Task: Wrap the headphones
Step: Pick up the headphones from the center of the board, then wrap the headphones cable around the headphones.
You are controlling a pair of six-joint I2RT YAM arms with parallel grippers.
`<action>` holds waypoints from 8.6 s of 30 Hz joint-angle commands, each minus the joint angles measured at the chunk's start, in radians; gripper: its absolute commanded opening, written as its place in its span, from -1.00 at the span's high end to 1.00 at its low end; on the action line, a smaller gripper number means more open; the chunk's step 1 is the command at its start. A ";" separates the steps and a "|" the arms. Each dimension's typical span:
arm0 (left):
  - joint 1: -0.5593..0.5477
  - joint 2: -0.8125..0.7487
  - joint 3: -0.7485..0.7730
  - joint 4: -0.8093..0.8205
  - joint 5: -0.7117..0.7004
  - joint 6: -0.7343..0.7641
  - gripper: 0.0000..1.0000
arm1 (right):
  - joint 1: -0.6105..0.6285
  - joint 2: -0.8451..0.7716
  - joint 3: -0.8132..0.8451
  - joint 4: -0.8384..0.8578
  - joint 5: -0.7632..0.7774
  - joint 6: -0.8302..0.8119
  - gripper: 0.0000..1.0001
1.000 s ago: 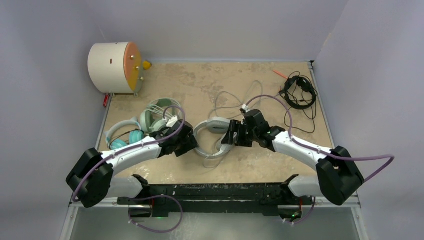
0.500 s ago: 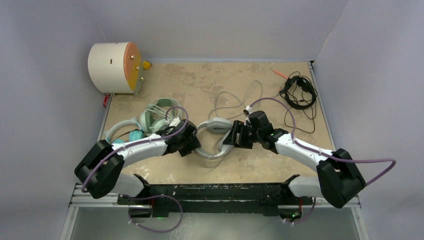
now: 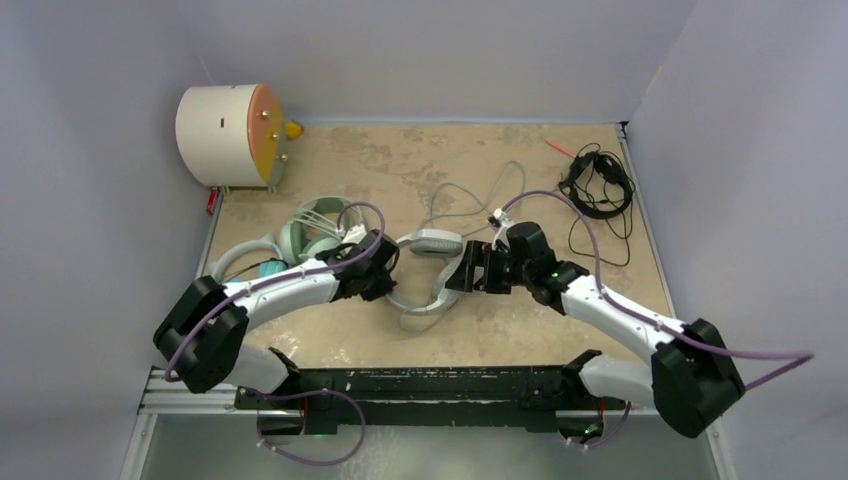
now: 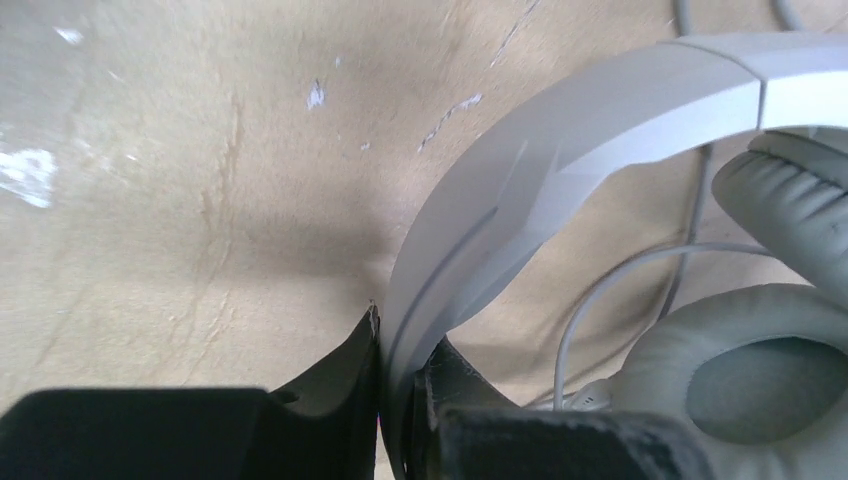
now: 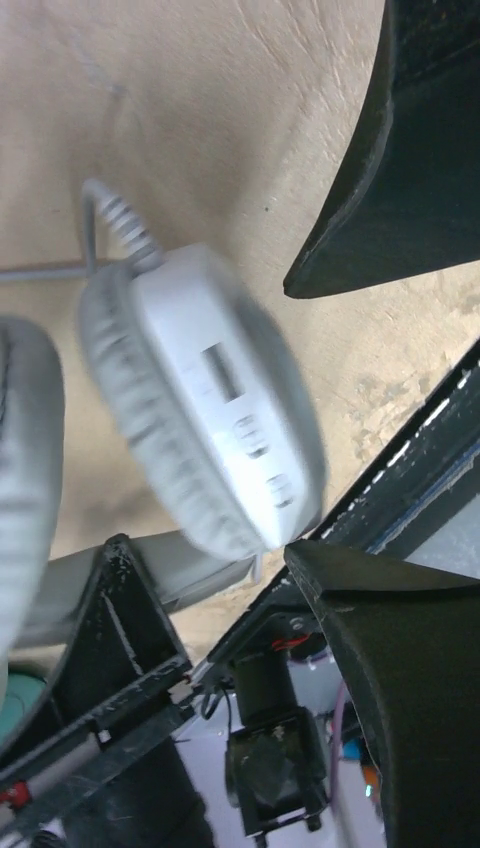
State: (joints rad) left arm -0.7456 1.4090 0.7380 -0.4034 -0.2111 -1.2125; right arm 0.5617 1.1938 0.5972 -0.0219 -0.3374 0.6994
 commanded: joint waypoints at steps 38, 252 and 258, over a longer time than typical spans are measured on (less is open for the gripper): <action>0.182 -0.101 0.811 -0.430 0.202 0.344 1.00 | 0.363 -0.246 -0.326 0.929 0.218 -0.638 -0.76; 0.127 -0.032 1.085 -0.665 0.493 0.709 1.00 | -0.052 0.183 0.080 0.798 -0.176 -0.417 0.29; 0.283 -0.031 1.031 -0.591 0.628 0.707 1.00 | -0.050 0.152 -0.032 0.848 -0.209 -0.388 0.51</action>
State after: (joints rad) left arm -0.5419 1.3941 1.7622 -1.0889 0.3000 -0.4572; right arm 0.5140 1.3819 0.6281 0.7189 -0.4957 0.2714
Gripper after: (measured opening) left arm 0.070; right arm 0.286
